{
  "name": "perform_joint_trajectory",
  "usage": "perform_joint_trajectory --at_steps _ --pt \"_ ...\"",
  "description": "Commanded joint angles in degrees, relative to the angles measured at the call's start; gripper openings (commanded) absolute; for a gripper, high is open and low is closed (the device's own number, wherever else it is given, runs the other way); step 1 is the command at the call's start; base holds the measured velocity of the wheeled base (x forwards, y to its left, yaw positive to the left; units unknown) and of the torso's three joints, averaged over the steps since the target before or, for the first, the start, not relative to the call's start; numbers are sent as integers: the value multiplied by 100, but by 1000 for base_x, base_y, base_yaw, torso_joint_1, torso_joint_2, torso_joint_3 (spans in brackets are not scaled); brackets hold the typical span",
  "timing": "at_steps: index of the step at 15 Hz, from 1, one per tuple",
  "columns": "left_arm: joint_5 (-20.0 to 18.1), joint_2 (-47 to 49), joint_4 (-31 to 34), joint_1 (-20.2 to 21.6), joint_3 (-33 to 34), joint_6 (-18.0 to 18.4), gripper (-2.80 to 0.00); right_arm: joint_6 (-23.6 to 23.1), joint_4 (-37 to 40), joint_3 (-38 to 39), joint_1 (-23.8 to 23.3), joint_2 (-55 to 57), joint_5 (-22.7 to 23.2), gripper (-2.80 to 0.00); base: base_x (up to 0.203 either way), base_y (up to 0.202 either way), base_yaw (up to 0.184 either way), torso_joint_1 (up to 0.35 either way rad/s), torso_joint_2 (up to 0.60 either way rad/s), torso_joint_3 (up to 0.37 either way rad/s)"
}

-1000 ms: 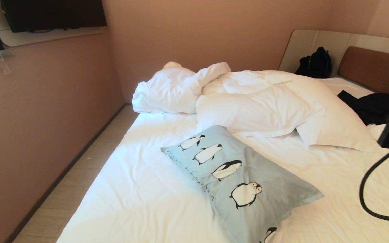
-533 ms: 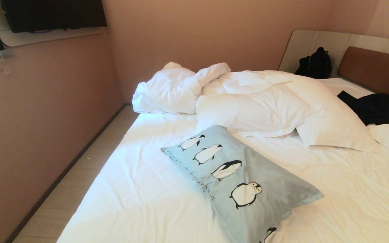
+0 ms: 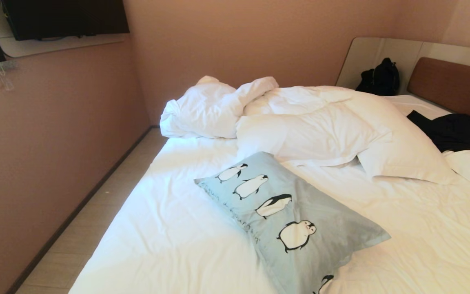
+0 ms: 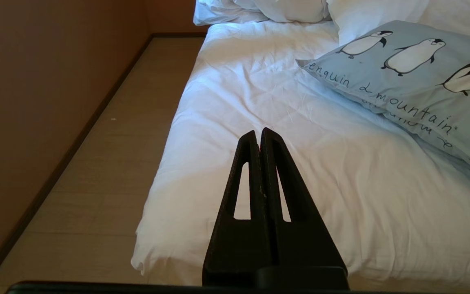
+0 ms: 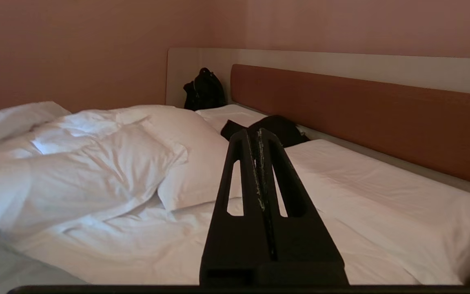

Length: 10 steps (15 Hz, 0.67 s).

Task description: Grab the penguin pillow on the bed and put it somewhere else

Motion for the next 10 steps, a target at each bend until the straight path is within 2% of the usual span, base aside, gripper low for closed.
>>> perform_joint_trajectory --at_steps 1,8,10 --pt "2 -2 -1 1 9 -2 -280 -276 1213 0 -40 -550 -23 -280 0 0 0 0 0 0" --pt "2 -2 -1 1 9 -2 -280 -252 1740 318 -99 -1211 43 -280 0 0 0 0 0 0" --pt "2 -2 -1 4 9 -2 -280 -215 1745 395 -99 -1289 227 -280 0 0 0 0 0 0"
